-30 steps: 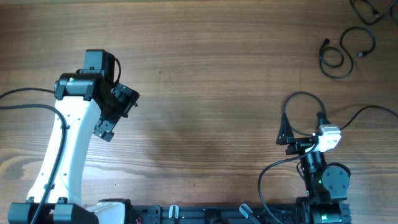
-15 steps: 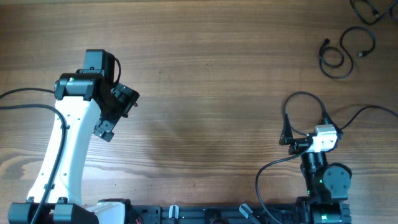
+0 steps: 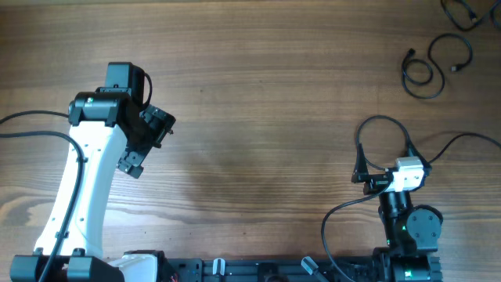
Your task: Untangle cables
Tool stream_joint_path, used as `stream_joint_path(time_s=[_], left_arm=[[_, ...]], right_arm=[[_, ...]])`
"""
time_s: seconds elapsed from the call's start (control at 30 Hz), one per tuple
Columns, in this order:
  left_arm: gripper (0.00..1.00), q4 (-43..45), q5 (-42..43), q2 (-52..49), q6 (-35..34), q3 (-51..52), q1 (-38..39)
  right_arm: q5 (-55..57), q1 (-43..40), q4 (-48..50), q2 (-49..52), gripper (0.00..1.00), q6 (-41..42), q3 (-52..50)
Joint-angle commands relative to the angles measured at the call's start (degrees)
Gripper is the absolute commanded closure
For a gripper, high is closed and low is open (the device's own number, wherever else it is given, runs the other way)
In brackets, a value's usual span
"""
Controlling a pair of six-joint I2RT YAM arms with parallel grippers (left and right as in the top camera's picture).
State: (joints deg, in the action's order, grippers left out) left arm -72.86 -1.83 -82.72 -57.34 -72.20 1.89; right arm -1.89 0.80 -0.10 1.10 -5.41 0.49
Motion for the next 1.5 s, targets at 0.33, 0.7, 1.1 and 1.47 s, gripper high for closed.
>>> stream_joint_path(time_s=[0.33, 0.7, 1.1, 1.47], left_arm=[[0.00, 0.02, -0.79, -0.24, -0.09, -0.02, 0.24], [0.00, 0.02, -0.79, -0.24, -0.09, -0.02, 0.24], [0.00, -2.64, -1.05, -0.55, 0.33, -0.02, 0.24], [0.00, 4.61, -1.66, 5.70, 5.84, 8.39, 2.78]], right_arm=[[-0.48, -0.24, 0.17, -0.90, 0.00, 0.92, -0.20], [-0.50, -0.24, 0.17, -0.90, 0.00, 0.92, -0.20], [-0.48, -0.24, 0.17, -0.90, 0.00, 0.92, -0.20], [-0.48, -0.24, 0.17, -0.90, 0.00, 0.90, -0.20]])
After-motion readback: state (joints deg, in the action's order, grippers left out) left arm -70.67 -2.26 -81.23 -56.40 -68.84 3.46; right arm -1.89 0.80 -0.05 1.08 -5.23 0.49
